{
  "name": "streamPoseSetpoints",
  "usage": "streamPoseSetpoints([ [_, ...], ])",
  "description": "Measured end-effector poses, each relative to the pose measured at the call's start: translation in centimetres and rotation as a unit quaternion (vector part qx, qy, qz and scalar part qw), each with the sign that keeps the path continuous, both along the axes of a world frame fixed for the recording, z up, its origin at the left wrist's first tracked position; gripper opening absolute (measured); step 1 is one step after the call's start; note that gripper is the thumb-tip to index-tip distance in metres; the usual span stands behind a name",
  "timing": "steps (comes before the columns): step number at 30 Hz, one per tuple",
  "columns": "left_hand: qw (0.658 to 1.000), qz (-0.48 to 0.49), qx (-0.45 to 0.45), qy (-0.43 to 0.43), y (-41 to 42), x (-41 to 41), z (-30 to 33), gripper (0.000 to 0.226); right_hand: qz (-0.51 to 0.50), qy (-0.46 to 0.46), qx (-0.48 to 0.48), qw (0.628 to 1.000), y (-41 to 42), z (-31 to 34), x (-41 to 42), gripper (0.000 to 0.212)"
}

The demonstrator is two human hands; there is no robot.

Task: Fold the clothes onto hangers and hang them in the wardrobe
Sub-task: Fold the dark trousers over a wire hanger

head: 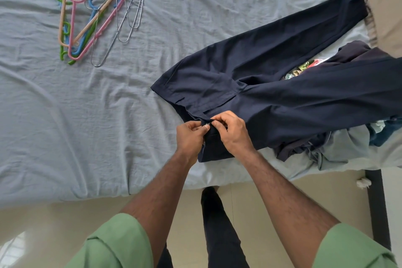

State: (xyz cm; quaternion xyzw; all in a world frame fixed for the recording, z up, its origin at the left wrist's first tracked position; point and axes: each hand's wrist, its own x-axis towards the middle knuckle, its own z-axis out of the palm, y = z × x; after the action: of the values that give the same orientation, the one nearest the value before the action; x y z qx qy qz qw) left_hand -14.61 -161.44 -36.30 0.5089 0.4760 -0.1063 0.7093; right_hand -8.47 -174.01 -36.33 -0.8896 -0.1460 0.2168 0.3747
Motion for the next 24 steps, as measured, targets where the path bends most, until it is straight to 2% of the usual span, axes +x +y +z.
streamPoseSetpoints([
  [5, 1.000, -0.005, -0.006, 0.006, 0.2, 0.3, -0.1, 0.009, 0.026, -0.016, 0.005, 1.000, -0.2, -0.1, 0.2, 0.010],
  [10, 1.000, -0.021, -0.017, 0.006, 0.7, 0.2, -0.6, 0.012, 0.091, -0.061, 0.007, 0.994, -0.3, -0.1, 0.3, 0.009],
  [15, 0.996, -0.080, -0.023, -0.015, 1.4, 0.0, -1.0, 0.016, 0.123, -0.101, -0.022, 0.987, 0.0, -0.6, 0.1, 0.021],
  [21, 0.994, -0.106, -0.029, -0.016, 1.7, -1.3, -1.0, 0.015, 0.101, -0.003, -0.020, 0.995, 0.7, -0.9, 0.4, 0.009],
  [24, 0.996, -0.073, -0.050, -0.004, 1.8, -1.6, -1.2, 0.015, 0.071, 0.036, -0.015, 0.997, 0.6, -0.7, 0.4, 0.008],
])
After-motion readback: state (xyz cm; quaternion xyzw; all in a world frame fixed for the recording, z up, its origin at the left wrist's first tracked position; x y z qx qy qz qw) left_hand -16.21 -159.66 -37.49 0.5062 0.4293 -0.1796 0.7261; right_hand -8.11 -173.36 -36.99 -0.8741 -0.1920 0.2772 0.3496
